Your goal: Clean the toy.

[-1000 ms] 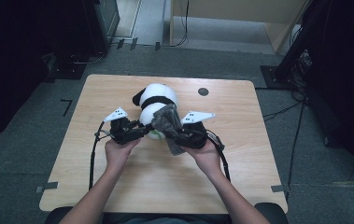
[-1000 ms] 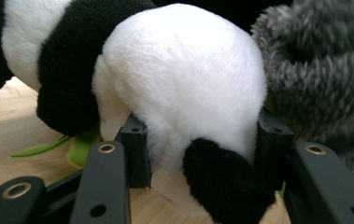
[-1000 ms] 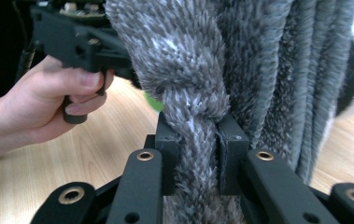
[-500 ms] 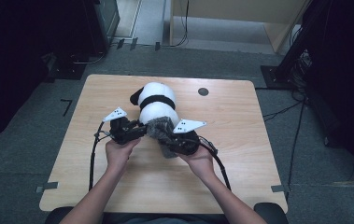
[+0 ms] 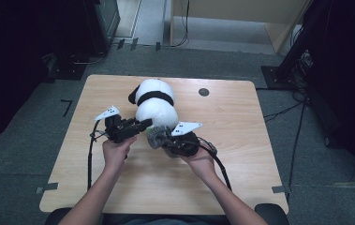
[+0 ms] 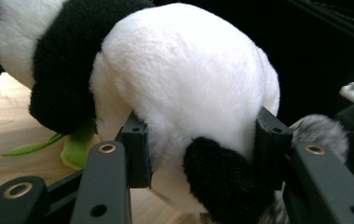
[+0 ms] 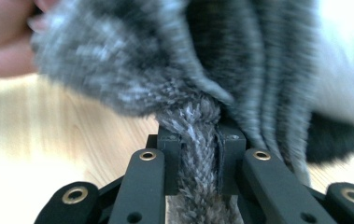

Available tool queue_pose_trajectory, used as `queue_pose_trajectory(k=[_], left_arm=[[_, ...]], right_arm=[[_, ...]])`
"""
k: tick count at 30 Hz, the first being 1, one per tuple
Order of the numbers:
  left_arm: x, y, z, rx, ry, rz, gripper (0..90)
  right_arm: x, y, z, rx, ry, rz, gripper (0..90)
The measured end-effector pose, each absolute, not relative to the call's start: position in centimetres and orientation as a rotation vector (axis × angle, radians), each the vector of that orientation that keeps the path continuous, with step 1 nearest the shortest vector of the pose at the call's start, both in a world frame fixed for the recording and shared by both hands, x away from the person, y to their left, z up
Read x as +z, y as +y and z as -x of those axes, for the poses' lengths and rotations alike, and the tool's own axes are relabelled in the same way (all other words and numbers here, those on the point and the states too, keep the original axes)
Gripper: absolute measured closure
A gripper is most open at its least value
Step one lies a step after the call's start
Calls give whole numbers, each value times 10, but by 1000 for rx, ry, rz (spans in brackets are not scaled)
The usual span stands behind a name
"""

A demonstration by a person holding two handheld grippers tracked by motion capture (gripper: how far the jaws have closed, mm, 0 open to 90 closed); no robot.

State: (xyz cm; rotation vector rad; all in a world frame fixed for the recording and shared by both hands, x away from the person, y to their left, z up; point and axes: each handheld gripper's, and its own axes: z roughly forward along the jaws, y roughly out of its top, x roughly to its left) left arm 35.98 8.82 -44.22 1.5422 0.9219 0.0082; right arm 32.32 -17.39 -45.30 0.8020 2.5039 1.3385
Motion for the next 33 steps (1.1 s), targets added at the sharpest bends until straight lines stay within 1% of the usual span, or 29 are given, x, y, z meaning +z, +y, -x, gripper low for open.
queue_pose_trajectory(k=[4, 11, 17, 27, 33], left_arm=[[-442, 88, -359, 21, 906, -1558, 506], [-442, 89, -360, -2, 901, -1568, 508], [-441, 91, -360, 24, 881, -1588, 511], [-436, 100, -359, 124, 886, -1634, 513], [-435, 104, -360, 198, 872, -1674, 512]], right_arm=[[-453, -187, -331, 1305, 2493, -838, 773], [-453, -209, -341, 1239, 2475, -903, 771], [-451, -221, -346, 1190, 2447, -945, 771], [-444, -248, -354, 1227, 2385, -1095, 768], [-440, -258, -354, 1235, 2352, -1121, 766]])
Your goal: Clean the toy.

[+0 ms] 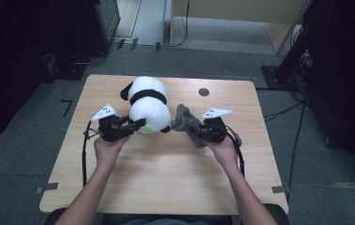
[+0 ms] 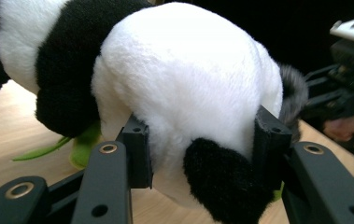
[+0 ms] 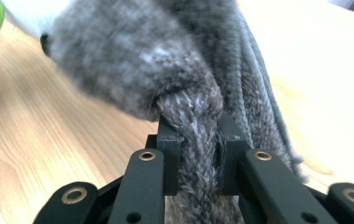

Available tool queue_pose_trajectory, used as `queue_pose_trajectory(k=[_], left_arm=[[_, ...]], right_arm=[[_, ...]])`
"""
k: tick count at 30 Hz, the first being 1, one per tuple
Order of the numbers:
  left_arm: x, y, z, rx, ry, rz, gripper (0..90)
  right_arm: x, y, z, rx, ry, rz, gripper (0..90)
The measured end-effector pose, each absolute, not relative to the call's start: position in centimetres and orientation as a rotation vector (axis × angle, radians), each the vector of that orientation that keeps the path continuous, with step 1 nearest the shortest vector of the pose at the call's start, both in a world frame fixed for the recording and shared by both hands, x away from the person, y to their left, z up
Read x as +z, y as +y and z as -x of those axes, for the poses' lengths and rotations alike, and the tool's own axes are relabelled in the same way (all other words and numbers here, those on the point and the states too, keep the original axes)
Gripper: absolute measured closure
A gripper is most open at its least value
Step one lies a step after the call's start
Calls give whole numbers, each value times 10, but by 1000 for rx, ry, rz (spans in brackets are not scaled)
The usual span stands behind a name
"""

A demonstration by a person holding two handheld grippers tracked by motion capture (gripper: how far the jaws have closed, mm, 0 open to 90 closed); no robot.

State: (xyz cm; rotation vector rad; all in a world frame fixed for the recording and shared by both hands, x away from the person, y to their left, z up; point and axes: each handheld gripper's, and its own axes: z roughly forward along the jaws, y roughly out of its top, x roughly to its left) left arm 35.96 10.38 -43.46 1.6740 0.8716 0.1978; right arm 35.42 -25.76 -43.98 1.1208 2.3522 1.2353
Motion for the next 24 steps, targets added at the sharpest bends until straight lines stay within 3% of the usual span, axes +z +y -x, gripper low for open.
queue_pose_trajectory(k=[13, 24], left_arm=[[-441, 116, -373, 244, 887, -1736, 512], [-448, 141, -388, 207, 940, -1725, 510]], right_arm=[[-434, -294, -356, 1251, 2241, -1244, 766], [-437, -320, -360, 1241, 2177, -1333, 766]])
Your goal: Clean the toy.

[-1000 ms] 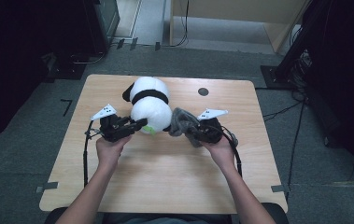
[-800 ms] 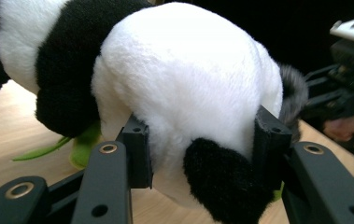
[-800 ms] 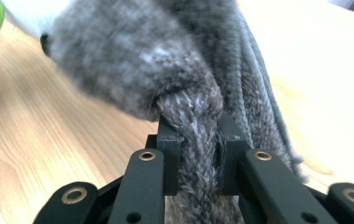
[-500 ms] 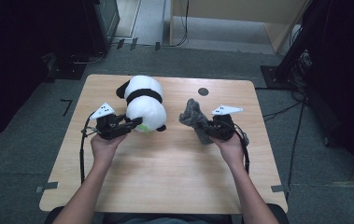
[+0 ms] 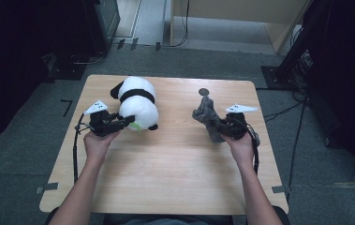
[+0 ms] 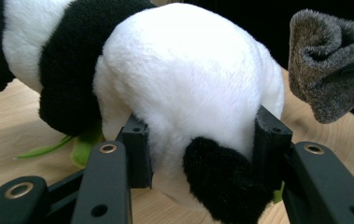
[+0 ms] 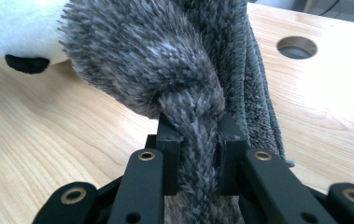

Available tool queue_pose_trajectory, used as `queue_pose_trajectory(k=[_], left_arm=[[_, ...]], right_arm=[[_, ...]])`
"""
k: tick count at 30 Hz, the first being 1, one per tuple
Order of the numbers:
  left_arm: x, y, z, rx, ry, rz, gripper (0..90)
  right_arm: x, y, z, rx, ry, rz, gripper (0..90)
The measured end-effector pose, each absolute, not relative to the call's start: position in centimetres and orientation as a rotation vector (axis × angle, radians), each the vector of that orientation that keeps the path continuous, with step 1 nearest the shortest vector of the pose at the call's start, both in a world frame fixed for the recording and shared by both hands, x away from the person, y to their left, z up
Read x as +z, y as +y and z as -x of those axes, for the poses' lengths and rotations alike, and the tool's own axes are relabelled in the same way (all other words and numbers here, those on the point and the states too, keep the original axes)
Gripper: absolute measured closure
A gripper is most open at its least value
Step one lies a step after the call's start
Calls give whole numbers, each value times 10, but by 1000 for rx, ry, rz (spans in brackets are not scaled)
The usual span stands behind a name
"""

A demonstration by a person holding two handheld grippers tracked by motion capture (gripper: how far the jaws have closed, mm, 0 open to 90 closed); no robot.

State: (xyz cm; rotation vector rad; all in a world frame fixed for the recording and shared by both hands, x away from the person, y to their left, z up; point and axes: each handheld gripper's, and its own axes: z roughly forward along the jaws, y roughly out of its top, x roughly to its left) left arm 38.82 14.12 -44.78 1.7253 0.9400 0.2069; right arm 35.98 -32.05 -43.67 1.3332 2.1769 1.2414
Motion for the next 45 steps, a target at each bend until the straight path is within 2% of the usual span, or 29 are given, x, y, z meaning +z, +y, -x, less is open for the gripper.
queue_pose_trajectory(k=[15, 33, 36, 40, 45], left_arm=[[-462, 167, -398, 220, 973, -1756, 497], [-481, 172, -404, 211, 1015, -1822, 407], [-482, 173, -405, 204, 1019, -1820, 393], [-483, 173, -405, 195, 1026, -1826, 364], [-484, 174, -404, 204, 1045, -1843, 296]], right_arm=[[-445, -350, -365, 1164, 2133, -1424, 763], [-481, -359, -389, 1127, 2083, -1478, 740], [-486, -363, -392, 1147, 2052, -1499, 715], [-489, -365, -394, 1160, 2037, -1514, 620], [-488, -366, -396, 1195, 2017, -1494, 586]])
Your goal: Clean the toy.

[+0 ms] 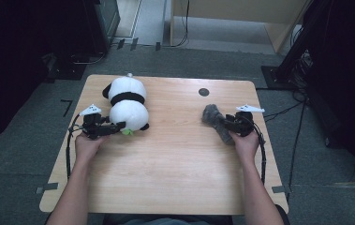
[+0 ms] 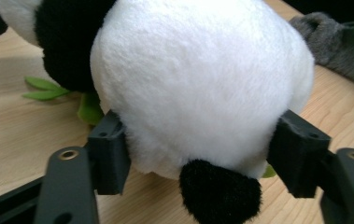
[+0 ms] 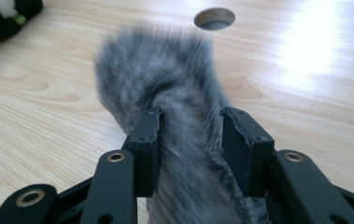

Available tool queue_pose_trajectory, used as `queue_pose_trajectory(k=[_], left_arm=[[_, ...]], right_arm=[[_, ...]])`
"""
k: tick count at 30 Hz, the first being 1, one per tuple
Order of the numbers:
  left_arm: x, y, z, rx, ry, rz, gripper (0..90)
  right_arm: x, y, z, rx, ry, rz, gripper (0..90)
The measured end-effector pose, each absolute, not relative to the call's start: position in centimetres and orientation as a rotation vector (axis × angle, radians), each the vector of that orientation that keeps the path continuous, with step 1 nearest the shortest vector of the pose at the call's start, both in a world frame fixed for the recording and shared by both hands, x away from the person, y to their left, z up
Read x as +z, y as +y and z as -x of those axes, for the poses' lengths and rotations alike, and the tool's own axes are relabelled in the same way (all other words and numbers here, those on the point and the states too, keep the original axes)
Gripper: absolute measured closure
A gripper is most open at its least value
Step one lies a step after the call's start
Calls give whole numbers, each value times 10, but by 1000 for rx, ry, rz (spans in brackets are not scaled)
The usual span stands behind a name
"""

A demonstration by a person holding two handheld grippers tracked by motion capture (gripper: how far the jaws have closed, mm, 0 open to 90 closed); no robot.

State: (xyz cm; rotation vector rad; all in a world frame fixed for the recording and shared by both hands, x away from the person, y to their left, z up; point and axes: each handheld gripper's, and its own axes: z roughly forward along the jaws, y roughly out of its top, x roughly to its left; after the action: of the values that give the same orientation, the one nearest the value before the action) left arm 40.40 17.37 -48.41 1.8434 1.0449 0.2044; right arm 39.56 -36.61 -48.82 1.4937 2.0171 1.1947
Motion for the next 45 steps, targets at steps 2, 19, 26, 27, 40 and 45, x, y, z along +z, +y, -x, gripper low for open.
queue_pose_trajectory(k=[2, 19, 26, 27, 40, 45], left_arm=[[-485, 174, -404, 207, 1041, -1854, 270], [-482, 176, -399, 246, 1020, -1920, 179], [-476, 180, -392, 284, 1044, -1952, 131], [-474, 180, -392, 290, 1048, -1949, 96], [-451, 175, -378, 260, 972, -1952, 26], [-442, 171, -371, 299, 939, -1942, 26]], right_arm=[[-487, -365, -397, 1195, 2009, -1472, 557], [-483, -364, -394, 1236, 2001, -1442, 491], [-476, -358, -390, 1284, 1986, -1431, 490], [-476, -357, -390, 1277, 1995, -1424, 487], [-467, -349, -378, 1297, 2038, -1393, 470], [-464, -345, -373, 1278, 2049, -1372, 467]])
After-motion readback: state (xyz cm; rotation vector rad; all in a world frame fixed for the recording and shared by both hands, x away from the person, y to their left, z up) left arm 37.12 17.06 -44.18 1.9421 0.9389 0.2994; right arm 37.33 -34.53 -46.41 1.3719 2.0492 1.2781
